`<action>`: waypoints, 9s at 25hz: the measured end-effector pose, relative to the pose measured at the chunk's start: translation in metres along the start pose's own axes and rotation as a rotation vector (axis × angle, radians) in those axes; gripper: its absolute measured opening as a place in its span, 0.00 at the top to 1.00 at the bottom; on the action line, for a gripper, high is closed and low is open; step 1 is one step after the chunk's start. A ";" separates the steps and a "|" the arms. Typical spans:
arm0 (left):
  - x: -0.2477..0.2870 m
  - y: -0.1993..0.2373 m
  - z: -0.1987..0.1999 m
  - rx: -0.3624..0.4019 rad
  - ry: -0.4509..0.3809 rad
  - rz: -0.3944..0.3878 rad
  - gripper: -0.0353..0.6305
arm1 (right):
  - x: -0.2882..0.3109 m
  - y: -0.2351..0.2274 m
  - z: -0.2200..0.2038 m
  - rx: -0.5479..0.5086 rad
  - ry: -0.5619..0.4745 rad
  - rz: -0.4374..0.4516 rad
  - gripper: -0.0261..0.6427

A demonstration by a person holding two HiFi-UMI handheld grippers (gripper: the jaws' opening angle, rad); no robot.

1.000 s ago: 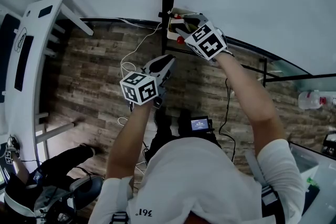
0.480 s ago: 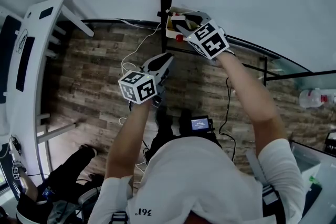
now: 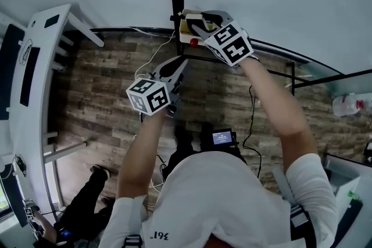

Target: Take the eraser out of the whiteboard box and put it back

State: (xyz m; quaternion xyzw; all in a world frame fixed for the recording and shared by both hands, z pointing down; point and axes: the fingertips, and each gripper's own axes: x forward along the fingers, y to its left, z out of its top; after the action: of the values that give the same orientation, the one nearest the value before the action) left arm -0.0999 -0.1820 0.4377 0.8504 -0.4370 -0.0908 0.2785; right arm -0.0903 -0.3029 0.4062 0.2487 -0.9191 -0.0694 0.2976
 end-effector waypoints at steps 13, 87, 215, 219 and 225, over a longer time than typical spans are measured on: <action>-0.005 -0.032 0.033 0.060 -0.045 -0.046 0.85 | -0.049 -0.008 0.040 0.019 -0.118 -0.062 0.69; -0.104 -0.112 -0.013 -0.024 -0.055 -0.027 0.85 | -0.257 0.057 -0.066 0.508 -0.310 -0.186 0.70; -0.007 0.023 -0.022 -0.032 0.068 0.038 0.85 | 0.050 0.011 -0.046 0.037 0.083 0.014 0.70; -0.008 0.022 -0.023 -0.034 0.067 0.038 0.85 | 0.052 0.012 -0.045 0.039 0.086 0.012 0.70; -0.009 0.025 -0.026 -0.038 0.073 0.045 0.85 | 0.057 0.011 -0.046 0.051 0.086 0.007 0.70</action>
State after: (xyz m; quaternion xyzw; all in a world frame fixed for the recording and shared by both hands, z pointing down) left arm -0.1127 -0.1764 0.4723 0.8377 -0.4437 -0.0620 0.3124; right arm -0.1075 -0.3205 0.4758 0.2556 -0.9078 -0.0343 0.3306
